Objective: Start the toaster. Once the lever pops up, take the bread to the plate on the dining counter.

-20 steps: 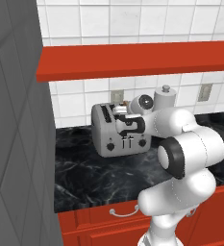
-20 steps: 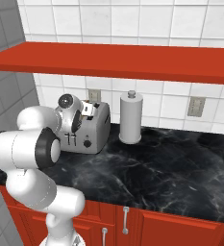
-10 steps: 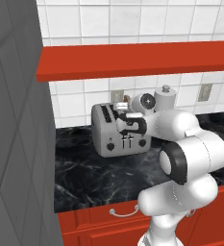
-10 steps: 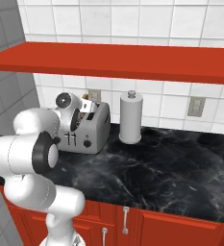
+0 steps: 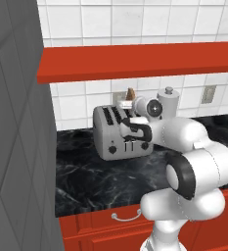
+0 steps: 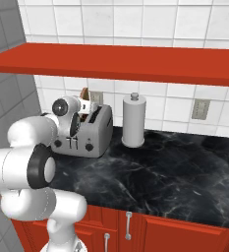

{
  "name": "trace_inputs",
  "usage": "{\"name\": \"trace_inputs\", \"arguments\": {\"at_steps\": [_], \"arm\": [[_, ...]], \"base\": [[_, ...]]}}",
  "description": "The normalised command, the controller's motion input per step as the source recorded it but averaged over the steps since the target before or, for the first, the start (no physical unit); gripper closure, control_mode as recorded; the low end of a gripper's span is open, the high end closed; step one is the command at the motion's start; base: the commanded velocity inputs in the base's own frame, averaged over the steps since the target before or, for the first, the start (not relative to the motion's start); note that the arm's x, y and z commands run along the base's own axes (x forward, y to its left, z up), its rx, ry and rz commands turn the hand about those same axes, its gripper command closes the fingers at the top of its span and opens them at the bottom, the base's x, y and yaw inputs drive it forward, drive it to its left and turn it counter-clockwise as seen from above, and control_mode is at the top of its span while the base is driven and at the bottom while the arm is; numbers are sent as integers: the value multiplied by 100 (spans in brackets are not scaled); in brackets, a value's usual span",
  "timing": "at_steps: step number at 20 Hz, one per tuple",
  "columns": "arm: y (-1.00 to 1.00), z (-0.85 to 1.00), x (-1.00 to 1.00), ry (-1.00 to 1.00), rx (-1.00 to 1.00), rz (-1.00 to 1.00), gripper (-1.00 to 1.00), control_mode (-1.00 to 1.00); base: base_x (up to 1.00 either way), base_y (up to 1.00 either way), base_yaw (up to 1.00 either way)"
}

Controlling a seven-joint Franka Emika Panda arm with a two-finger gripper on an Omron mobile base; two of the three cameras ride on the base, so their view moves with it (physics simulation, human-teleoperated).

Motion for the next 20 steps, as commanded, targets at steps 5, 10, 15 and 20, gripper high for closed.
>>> {"name": "trace_inputs", "arguments": {"at_steps": [5,10,15,20], "arm": [[0,32,-48,-26,0,0,100,-100],[0,38,-69,-9,0,0,100,-100],[0,67,-75,1,-1,-1,100,-100],[0,65,-80,9,-2,-3,100,-100]], "base": [[0,0,0],[0,0,0],[0,0,0],[0,0,0]]}}
